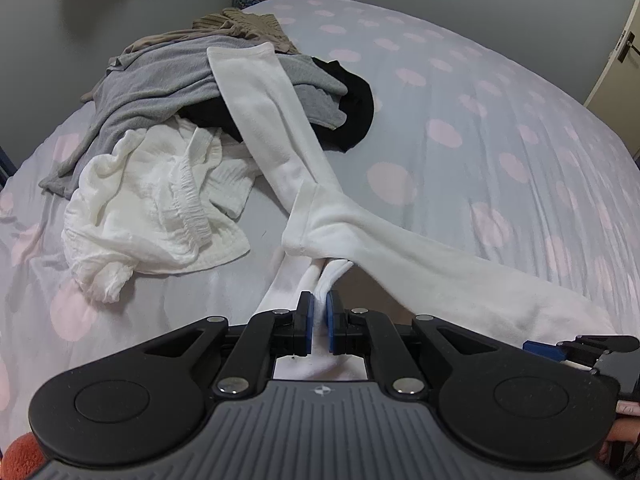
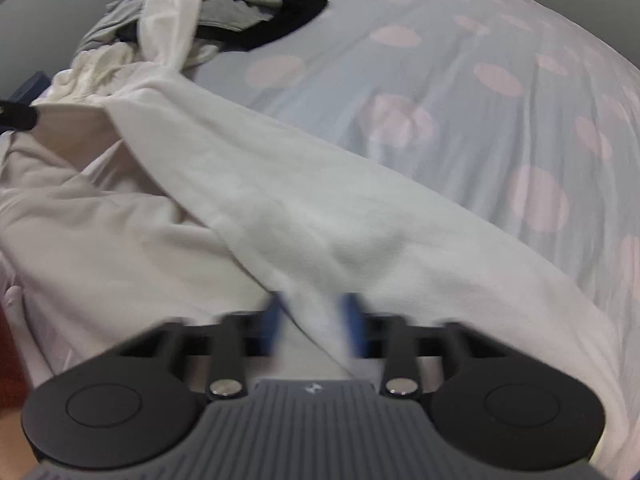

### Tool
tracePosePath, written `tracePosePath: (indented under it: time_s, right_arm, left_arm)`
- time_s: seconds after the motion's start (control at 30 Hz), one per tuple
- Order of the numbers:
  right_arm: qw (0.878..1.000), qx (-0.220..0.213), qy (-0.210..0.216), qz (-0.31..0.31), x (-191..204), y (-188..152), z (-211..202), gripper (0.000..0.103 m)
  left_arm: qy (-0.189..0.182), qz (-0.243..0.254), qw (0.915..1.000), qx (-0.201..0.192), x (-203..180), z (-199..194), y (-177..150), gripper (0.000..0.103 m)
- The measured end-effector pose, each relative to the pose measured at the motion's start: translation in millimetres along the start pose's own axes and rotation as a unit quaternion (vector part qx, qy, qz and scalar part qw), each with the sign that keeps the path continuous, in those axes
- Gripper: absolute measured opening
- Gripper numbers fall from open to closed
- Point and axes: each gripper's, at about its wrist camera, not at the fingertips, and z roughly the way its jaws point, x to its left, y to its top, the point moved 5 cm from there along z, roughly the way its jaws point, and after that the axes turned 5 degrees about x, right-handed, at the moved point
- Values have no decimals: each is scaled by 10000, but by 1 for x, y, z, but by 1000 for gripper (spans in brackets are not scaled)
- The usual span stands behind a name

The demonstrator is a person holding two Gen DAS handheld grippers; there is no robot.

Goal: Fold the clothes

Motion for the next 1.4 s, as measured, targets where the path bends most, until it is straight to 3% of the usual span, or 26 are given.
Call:
tracePosePath:
  time_s: [0.2,0.37,0.67,0.8,0.9,1.0,1.17,1.3,1.4]
  right_arm:
    - [9967,-675,-266,360,-21,9,-41,6]
    - [9836,-1546,-689,620,-48,32,-106,6]
    - [9422,-2759,-1681,889,-116,65,-232,6]
    - [9185,-3169,-1997,1270,-150,57,-281,6]
    - [9049,-3242,-2185,1681,-176,37,-299,6]
    - [8950,-3070,-2418,2150,-204,4,-294,6]
    - [8930,-2339,-2733,2706,-236,-66,-251,5]
    - [8937,-1670,-2940,2951,-251,-117,-211,4]
    - [8977,-1308,-2769,3168,-257,-143,-191,4]
  left_arm:
    - [-36,-16,10000,-63,1,-5,2,5]
    - [5,89,9994,-325,-3,-19,18,5]
    - [-128,-88,9904,-1373,6,-83,74,5]
    - [-228,-233,9826,-1827,19,-119,95,5]
    - [-157,-275,9804,-1944,28,-130,102,4]
    - [97,-211,9863,-1632,39,-112,96,4]
    - [322,-47,9986,-416,57,-48,60,4]
    - [230,2,9991,347,69,-12,31,4]
    - [338,15,9969,715,78,0,17,5]
